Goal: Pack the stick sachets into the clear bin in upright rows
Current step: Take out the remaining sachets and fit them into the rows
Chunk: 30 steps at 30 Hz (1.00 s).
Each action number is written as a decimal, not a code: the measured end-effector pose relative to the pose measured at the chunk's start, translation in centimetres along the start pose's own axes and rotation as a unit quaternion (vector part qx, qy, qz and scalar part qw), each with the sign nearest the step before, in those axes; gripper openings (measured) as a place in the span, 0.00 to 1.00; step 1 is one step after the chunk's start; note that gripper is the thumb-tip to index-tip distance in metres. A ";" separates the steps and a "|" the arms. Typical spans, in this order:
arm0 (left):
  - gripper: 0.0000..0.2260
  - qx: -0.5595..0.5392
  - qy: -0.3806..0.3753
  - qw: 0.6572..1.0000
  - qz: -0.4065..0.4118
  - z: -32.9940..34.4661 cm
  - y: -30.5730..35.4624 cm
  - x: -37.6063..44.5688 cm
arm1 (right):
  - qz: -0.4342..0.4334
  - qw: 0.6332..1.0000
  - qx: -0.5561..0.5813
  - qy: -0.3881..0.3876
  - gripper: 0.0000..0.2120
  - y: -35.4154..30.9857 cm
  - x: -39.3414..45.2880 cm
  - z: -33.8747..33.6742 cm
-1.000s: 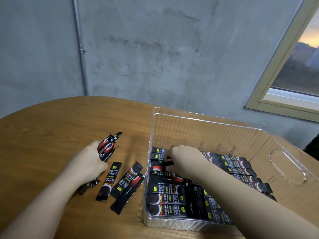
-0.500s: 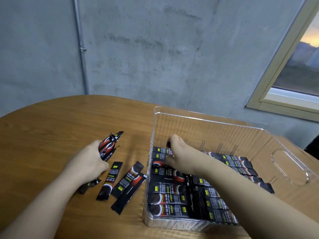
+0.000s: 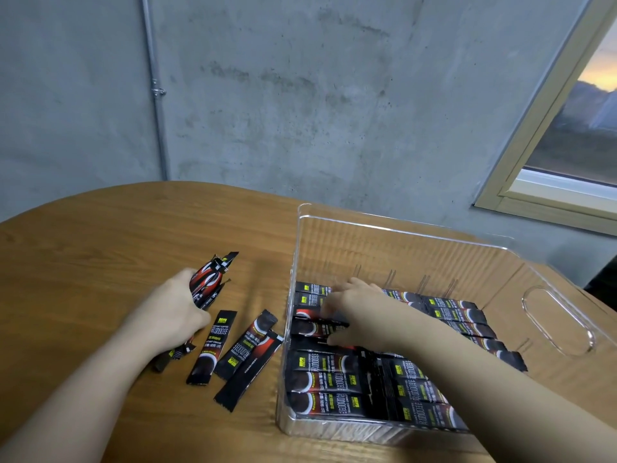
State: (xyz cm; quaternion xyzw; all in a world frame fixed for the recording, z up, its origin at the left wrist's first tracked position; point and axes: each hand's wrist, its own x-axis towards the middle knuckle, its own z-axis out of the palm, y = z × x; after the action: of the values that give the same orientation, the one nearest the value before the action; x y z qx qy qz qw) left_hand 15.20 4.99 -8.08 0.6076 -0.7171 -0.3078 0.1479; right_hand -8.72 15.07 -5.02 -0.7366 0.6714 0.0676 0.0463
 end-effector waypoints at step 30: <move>0.16 -0.239 -0.031 0.951 0.193 -4.4 5.8 -9.3 | -0.078 0.915 0.315 0.239 0.15 -6.9 -2.9 -6.9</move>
State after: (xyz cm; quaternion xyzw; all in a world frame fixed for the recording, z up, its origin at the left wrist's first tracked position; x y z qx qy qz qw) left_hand 15.34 13.21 0.41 0.3946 -0.7301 -0.4547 0.3234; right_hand -1.82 17.49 2.13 -0.7280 0.5896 -0.3290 0.1193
